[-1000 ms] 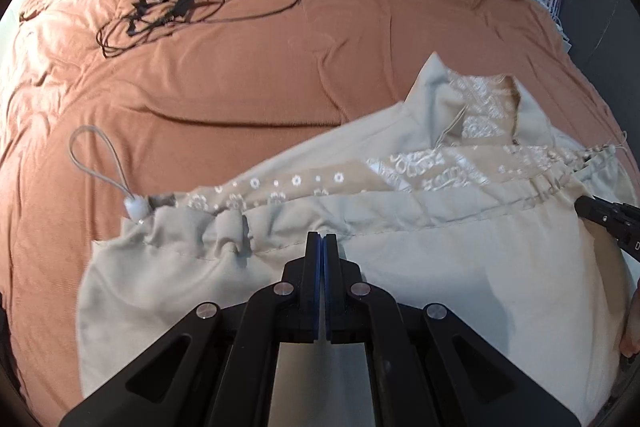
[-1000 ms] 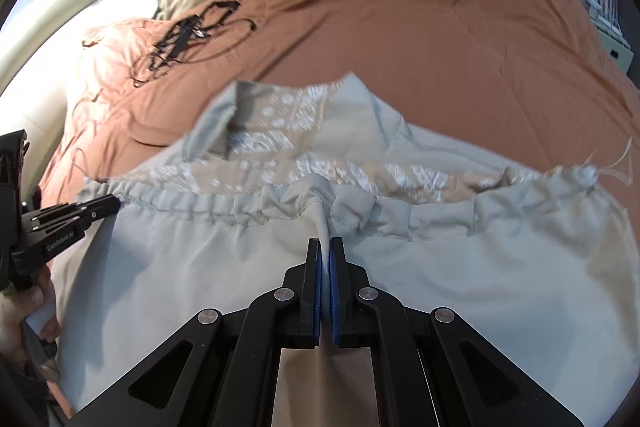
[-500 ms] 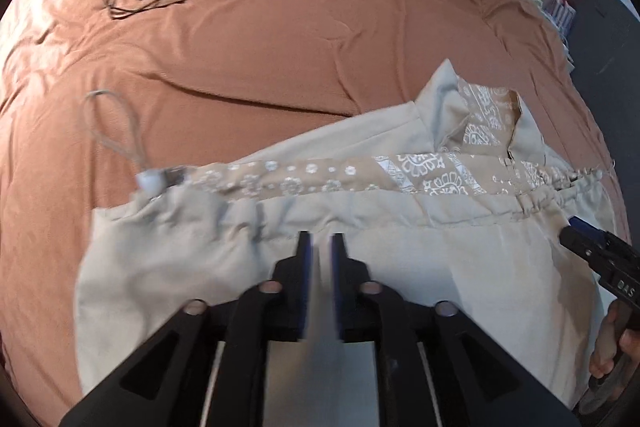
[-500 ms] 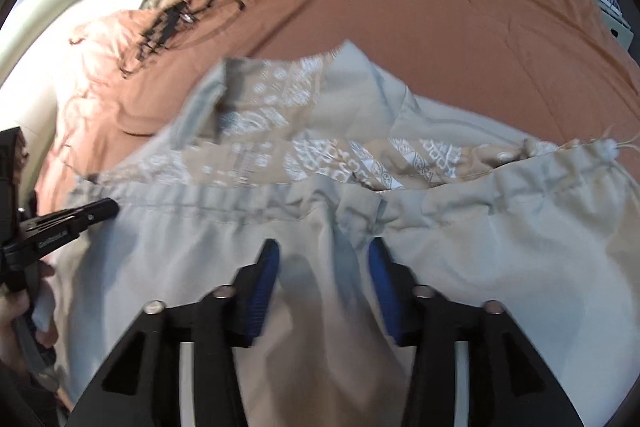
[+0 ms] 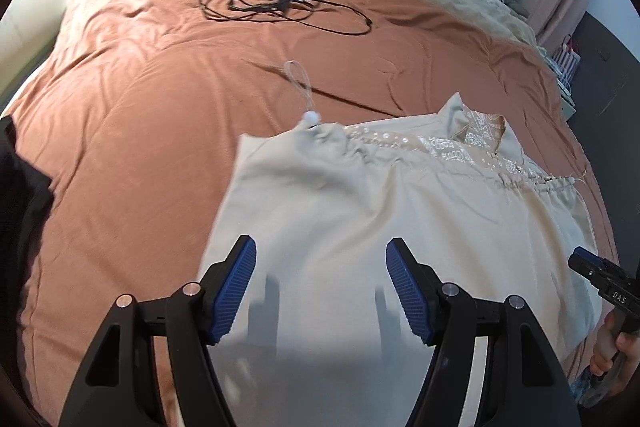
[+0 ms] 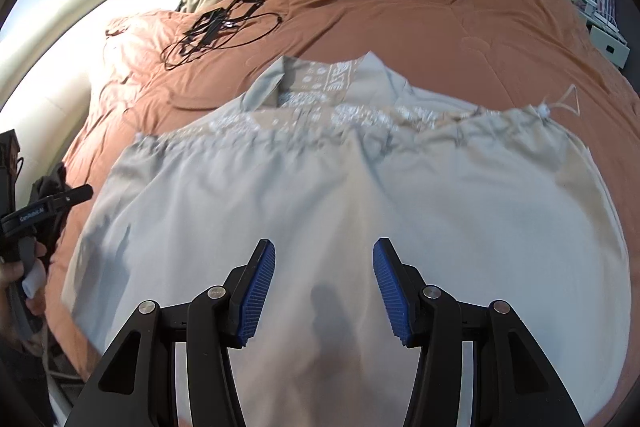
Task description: Fold large clothes
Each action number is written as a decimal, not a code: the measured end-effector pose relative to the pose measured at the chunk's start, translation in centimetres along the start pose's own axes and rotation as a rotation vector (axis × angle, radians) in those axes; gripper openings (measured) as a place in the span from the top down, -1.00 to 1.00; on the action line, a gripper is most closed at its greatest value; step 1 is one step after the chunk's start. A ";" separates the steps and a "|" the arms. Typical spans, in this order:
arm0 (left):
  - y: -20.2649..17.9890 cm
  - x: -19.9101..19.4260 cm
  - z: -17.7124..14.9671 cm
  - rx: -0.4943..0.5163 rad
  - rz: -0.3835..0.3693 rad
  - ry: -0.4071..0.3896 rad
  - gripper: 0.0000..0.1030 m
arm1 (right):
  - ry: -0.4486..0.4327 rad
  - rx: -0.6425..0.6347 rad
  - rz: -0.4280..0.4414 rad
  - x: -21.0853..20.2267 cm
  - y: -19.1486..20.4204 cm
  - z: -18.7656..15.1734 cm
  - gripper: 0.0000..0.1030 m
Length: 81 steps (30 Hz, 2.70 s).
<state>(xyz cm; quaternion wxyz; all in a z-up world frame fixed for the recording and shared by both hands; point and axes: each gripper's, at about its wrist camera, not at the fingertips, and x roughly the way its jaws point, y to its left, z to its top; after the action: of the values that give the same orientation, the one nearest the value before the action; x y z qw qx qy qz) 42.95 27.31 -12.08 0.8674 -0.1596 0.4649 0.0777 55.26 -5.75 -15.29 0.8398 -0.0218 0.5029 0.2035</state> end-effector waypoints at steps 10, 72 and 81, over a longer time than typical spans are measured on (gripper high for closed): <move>5.4 -3.6 -5.7 -0.100 -0.021 -0.004 -0.32 | -0.001 -0.003 0.041 -2.2 2.1 -5.0 0.01; 9.6 -1.3 -13.8 -0.416 -0.245 0.022 0.62 | 0.134 -0.029 -0.119 10.2 3.9 4.8 0.97; 7.9 -5.0 -11.6 -0.444 -0.397 -0.053 0.71 | 0.074 -0.051 -0.033 4.6 4.7 4.5 0.96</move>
<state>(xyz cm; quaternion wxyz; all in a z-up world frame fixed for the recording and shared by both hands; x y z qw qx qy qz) 28.80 30.76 -15.52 0.8214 -0.4312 0.3733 0.0106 59.22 1.16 -16.23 0.8231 -0.0588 0.5277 0.2015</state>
